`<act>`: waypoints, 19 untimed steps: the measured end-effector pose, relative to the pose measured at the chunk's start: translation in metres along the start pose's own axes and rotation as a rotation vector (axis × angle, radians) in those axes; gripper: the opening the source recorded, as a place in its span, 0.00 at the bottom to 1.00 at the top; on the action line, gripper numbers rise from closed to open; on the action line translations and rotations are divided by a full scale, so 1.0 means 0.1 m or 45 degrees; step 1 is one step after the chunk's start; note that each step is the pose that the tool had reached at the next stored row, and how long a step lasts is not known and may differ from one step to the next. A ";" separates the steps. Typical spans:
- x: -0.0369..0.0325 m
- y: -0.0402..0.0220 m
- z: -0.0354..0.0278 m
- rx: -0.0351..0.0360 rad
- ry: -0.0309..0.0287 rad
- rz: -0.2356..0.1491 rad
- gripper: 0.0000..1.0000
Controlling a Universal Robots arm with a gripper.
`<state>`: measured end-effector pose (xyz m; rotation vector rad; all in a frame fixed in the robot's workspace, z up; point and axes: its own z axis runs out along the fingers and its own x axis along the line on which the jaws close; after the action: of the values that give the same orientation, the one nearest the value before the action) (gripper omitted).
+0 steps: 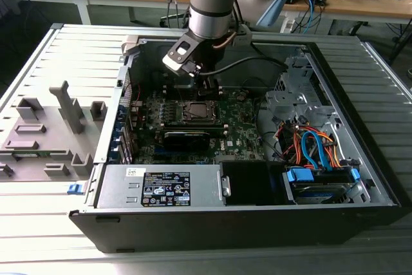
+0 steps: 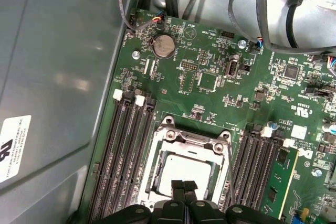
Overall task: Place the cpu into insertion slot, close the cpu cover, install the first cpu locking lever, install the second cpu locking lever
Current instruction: 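Install the first cpu locking lever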
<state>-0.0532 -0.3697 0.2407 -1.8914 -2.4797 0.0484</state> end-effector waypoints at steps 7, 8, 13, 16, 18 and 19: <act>0.000 0.000 0.000 0.0000 -0.0010 -0.022 0.11; 0.000 0.000 0.000 -0.0001 -0.0011 -0.026 0.11; 0.000 0.000 0.000 0.0000 -0.0018 -0.045 0.11; 0.000 0.000 0.000 0.0000 -0.0024 -0.062 0.11; 0.000 0.000 0.000 0.0000 -0.0027 -0.070 0.11; 0.000 0.000 0.000 0.0000 -0.0029 -0.074 0.11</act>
<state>-0.0532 -0.3697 0.2407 -1.8194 -2.5341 0.0496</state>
